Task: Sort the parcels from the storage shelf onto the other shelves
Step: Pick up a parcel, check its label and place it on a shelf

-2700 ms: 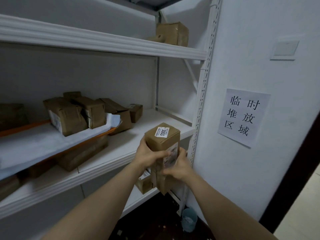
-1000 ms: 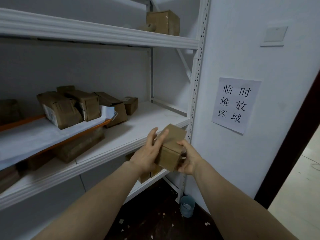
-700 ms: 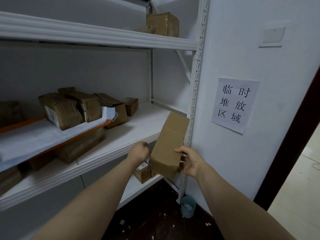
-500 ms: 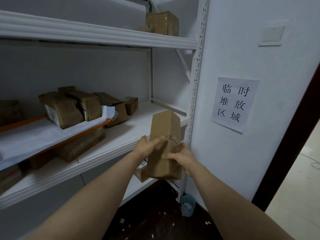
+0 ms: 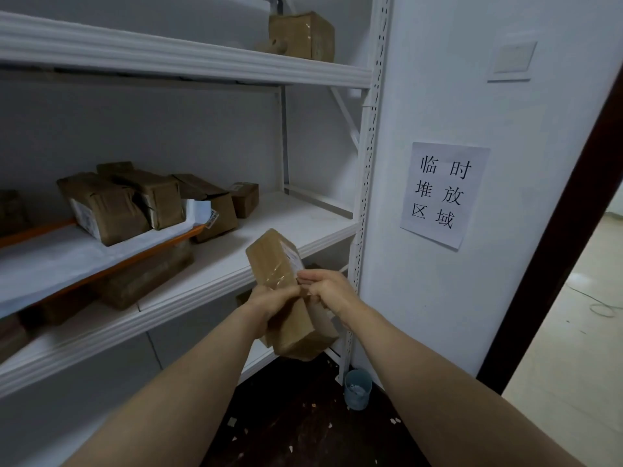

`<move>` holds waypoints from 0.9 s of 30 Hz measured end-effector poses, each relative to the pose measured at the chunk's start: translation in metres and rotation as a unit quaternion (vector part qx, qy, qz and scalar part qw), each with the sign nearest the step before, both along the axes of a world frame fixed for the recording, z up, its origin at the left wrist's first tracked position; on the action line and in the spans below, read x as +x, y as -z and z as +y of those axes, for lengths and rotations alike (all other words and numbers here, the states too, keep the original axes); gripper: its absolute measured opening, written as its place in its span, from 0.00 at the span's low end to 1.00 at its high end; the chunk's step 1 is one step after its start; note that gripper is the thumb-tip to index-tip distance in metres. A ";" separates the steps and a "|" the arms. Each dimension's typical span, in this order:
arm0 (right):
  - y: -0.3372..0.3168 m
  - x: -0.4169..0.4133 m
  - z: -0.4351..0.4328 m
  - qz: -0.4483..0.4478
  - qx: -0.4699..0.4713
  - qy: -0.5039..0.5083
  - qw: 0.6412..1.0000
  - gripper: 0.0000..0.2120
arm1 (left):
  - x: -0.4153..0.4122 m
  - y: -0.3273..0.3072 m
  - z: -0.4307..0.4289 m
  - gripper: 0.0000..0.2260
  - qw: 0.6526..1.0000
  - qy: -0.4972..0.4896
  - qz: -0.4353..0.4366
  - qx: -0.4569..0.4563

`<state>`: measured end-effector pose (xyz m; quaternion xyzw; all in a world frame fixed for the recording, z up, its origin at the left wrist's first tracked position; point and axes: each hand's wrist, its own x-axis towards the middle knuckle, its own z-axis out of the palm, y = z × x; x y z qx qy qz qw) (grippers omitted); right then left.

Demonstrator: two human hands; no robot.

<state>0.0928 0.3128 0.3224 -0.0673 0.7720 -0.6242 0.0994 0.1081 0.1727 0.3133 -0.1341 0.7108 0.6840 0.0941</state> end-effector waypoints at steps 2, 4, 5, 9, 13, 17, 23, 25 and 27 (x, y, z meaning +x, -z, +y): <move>0.003 -0.001 0.000 -0.007 -0.006 0.038 0.999 0.21 | -0.002 0.002 -0.001 0.29 0.999 -0.016 -0.021 0.043; 0.005 -0.003 0.007 -0.008 0.013 0.093 0.996 0.20 | -0.011 0.008 -0.005 0.37 0.994 -0.046 -0.019 0.098; 0.006 -0.003 0.014 -0.021 0.028 0.107 0.994 0.17 | -0.013 0.009 -0.006 0.38 0.991 -0.060 -0.010 0.123; 0.010 0.007 0.037 -0.197 0.018 0.041 0.979 0.14 | -0.002 -0.006 0.002 0.16 0.981 -0.091 0.012 0.168; 0.024 0.008 0.045 -0.240 -0.075 -0.047 0.967 0.20 | 0.009 -0.011 0.014 0.14 0.979 -0.069 0.020 0.190; 0.028 0.008 0.053 -0.227 -0.106 -0.050 0.967 0.17 | 0.008 -0.003 0.020 0.14 0.976 -0.074 0.033 0.203; 0.031 0.006 0.069 -0.240 -0.097 -0.068 0.963 0.15 | 0.008 0.005 0.030 0.09 0.975 -0.087 0.033 0.203; 0.035 0.004 0.071 -0.240 -0.076 -0.071 0.965 0.18 | 0.008 0.007 0.031 0.11 0.978 -0.094 0.028 0.184; 0.040 0.003 0.075 -0.243 -0.056 -0.075 0.966 0.21 | 0.009 0.010 0.034 0.12 0.980 -0.099 0.017 0.171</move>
